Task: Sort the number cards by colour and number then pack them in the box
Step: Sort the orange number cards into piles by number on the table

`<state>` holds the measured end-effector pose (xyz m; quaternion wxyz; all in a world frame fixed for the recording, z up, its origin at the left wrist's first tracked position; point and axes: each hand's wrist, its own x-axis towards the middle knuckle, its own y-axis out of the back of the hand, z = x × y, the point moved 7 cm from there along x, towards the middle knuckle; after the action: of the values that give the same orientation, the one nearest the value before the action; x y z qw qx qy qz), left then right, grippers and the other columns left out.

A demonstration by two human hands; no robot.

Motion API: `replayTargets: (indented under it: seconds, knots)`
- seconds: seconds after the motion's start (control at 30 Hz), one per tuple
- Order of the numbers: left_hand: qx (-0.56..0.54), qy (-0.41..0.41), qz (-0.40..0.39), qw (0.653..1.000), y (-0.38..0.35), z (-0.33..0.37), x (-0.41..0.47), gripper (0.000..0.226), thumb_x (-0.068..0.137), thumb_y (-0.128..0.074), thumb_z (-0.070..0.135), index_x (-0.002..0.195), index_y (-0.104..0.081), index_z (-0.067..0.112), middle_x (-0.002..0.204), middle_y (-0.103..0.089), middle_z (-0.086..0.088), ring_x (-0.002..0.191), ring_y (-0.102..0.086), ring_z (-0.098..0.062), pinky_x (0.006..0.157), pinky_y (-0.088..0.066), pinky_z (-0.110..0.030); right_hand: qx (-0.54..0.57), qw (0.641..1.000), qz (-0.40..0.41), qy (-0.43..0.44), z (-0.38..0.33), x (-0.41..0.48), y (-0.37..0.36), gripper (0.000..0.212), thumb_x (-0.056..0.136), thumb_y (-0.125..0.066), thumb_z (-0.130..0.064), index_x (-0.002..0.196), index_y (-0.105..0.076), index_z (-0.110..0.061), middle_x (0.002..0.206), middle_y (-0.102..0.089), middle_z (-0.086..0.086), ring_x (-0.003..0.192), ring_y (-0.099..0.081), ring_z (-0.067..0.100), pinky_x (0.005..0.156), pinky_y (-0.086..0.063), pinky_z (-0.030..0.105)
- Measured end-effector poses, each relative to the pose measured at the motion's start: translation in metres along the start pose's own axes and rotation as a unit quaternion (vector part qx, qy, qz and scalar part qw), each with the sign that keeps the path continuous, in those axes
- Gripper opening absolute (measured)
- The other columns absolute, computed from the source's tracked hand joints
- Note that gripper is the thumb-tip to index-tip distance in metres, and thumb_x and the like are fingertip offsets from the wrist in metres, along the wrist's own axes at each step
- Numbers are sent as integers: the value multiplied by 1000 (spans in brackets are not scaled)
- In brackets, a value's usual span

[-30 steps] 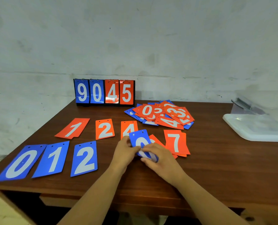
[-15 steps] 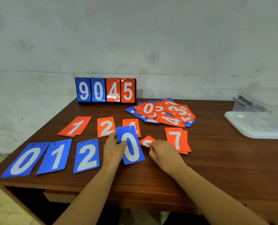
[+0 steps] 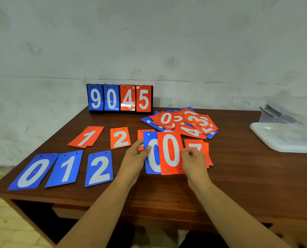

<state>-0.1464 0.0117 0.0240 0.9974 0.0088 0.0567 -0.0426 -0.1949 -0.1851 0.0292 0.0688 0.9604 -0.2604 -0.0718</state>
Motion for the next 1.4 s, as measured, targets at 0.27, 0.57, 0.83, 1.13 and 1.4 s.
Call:
replayTargets:
  seconds: [0.27, 0.57, 0.83, 1.13, 1.4]
  knots:
    - [8, -18, -27, 999, -5, 6, -4, 40, 87, -68, 27, 125, -57, 23, 115, -69, 0, 99, -71, -17, 87, -58, -45, 28, 997, -76, -1, 0, -6, -21, 14, 95, -60, -27, 108, -57, -24, 107, -62, -6, 96, -64, 11, 73, -56, 24]
    - [41, -37, 40, 998, 31, 23, -1, 20, 98, -54, 27, 118, -56, 31, 108, -57, 15, 84, -61, -3, 61, -52, -17, -133, 954, -220, 151, -27, 5, -10, 28, 93, -63, -16, 120, -67, -23, 112, -69, -7, 99, -66, 10, 84, -56, 27]
    - [178, -39, -89, 979, 18, 15, -5, 20, 88, -68, 30, 106, -61, 36, 105, -69, 9, 85, -69, -4, 67, -54, -16, -245, 922, -225, 196, -49, 5, -34, 34, 82, -76, -27, 113, -62, -25, 101, -68, -2, 87, -67, 15, 75, -58, 34]
    - [-63, 20, 63, 996, 49, 9, -5, 51, 91, -66, 21, 138, -49, 11, 127, -59, -3, 108, -64, -25, 91, -56, -43, 170, 940, -275, -108, -7, -32, -80, 24, 93, -63, -17, 116, -62, -14, 109, -72, 5, 98, -70, 21, 86, -57, 45]
    - [92, -3, 47, 995, 94, 23, -5, 35, 89, -69, 21, 123, -60, 17, 126, -61, -4, 109, -64, -22, 89, -57, -44, 8, 979, -204, 25, -30, -22, -100, 14, 86, -71, -27, 98, -66, -22, 105, -72, -5, 91, -69, 6, 71, -57, 22]
